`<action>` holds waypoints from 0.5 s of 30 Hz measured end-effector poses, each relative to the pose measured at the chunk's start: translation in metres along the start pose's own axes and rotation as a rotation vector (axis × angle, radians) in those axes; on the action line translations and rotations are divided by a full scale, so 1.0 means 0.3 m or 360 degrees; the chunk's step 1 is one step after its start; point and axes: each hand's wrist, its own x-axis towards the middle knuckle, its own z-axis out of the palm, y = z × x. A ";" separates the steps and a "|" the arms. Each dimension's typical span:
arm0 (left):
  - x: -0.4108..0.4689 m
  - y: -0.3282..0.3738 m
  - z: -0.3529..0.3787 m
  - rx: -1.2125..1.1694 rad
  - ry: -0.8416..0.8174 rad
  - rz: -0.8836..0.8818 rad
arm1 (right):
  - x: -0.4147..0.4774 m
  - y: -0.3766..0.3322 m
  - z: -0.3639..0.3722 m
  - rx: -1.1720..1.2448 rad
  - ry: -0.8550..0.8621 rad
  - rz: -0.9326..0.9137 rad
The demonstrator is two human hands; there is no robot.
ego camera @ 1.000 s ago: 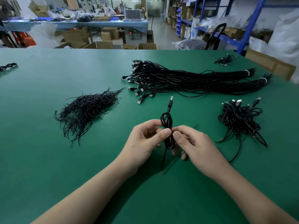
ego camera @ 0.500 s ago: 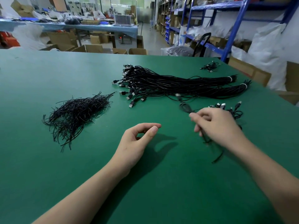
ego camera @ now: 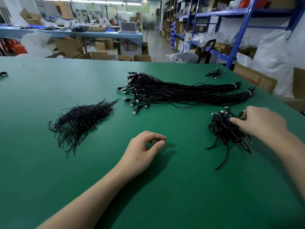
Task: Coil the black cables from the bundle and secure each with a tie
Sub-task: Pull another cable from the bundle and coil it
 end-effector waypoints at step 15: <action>0.483 -0.190 -0.107 0.1167 0.0191 -0.0566 | -0.126 -0.468 0.083 0.0291 -0.0227 -0.1047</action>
